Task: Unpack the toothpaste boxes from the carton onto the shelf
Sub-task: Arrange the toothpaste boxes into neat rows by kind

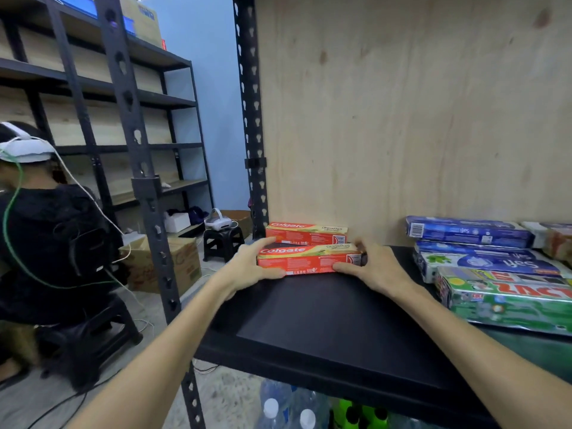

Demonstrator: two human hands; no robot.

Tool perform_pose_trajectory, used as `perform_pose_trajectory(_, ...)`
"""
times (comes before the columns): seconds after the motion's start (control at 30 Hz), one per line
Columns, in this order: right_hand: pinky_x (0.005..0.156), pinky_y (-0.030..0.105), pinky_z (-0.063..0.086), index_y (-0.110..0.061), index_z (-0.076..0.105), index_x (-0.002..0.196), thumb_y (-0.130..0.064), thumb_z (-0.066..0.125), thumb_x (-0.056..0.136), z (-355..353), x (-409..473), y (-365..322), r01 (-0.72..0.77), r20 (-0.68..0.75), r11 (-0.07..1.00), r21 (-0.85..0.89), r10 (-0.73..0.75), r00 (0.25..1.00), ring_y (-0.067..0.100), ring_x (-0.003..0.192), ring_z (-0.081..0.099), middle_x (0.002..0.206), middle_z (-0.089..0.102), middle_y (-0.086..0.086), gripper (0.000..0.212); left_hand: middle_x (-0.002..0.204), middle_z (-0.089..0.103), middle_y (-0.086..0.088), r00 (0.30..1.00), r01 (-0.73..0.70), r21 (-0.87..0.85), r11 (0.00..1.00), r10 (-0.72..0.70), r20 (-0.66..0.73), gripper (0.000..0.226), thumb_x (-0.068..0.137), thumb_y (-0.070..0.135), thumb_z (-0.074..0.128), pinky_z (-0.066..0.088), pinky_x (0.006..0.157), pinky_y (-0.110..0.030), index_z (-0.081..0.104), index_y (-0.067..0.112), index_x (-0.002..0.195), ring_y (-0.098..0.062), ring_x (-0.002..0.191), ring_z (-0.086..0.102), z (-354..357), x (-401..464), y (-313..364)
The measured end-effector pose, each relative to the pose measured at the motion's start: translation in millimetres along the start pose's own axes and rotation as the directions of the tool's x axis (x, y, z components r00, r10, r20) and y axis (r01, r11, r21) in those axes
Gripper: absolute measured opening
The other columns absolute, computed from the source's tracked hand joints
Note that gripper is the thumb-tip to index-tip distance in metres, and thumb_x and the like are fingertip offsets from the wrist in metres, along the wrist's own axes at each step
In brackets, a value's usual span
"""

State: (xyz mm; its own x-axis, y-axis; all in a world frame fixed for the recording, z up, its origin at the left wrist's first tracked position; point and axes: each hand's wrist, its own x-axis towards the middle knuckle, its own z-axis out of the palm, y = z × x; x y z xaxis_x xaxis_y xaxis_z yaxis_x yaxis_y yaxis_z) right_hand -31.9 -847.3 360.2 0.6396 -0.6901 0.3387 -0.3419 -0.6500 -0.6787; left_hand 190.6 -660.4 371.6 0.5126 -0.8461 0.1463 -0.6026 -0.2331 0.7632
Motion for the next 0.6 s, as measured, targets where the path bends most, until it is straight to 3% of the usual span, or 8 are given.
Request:
perform_pose_trajectory(0.1,0.086,0.03,0.052,-0.032,0.051,0.093,-0.035,0.089,0.073,9.9,15.0,-0.7,-0.01,-0.059,1.0,0.0,0.01,0.998,-0.001,0.082,0.063,0.086,0.063,-0.02,0.043,0.128,0.064,-0.004,0.985,0.061,-0.044,0.997,-0.067,-0.157,0.086,0.07,0.026,0.092,0.051,0.105,-0.041,0.047,0.019,0.143,-0.017,0.113,0.064,6.5,23.9,-9.6)
perform_pose_trajectory(0.2,0.086,0.036,0.055,-0.023,0.052,0.103,-0.041,0.09,0.069,23.1,26.4,-3.1,-0.032,-0.112,0.999,0.007,0.032,0.993,0.013,0.093,0.067,0.098,0.067,-0.01,0.054,0.128,0.063,-0.004,0.955,0.115,-0.062,0.991,-0.127,-0.269,0.084,0.074,0.025,0.09,0.049,0.103,-0.038,0.045,0.013,0.143,-0.019,0.115,0.061,10.9,43.1,-13.9)
perform_pose_trajectory(0.3,0.083,0.041,0.057,-0.019,0.05,0.114,-0.054,0.09,0.062,30.3,38.9,-4.4,-0.019,-0.145,0.999,-0.039,0.013,0.989,0.016,0.092,0.067,0.098,0.055,-0.018,0.075,0.127,0.064,-0.004,0.952,0.12,-0.06,0.991,-0.132,-0.277,0.073,0.077,0.025,0.088,0.049,0.099,-0.037,0.048,0.013,0.137,-0.02,0.115,0.061,11.3,62.8,-15.3)
perform_pose_trajectory(0.4,0.076,0.043,0.056,-0.017,0.045,0.105,-0.053,0.091,0.061,34.9,49.1,-3.6,-0.043,-0.189,0.997,-0.057,0.031,0.981,0.02,0.089,0.064,0.097,0.061,-0.007,0.074,0.123,0.065,-0.001,0.961,0.106,-0.048,0.993,-0.115,-0.251,0.057,0.081,0.024,0.085,0.046,0.09,-0.03,0.054,0.016,0.128,-0.016,0.109,0.06,10.3,77.1,-13.6)
perform_pose_trajectory(0.6,0.083,0.042,0.059,-0.024,0.064,0.117,-0.064,0.086,0.059,40.9,58.9,9.5,-0.012,-0.166,1.0,-0.018,0.009,0.986,0.015,0.094,0.069,0.104,0.072,-0.007,0.073,0.119,0.066,0.003,0.96,0.068,-0.094,0.993,-0.09,-0.266,0.068,0.078,0.021,0.087,0.044,0.088,-0.026,0.054,0.016,0.137,-0.013,0.108,0.062,13.8,89.2,-21.9)
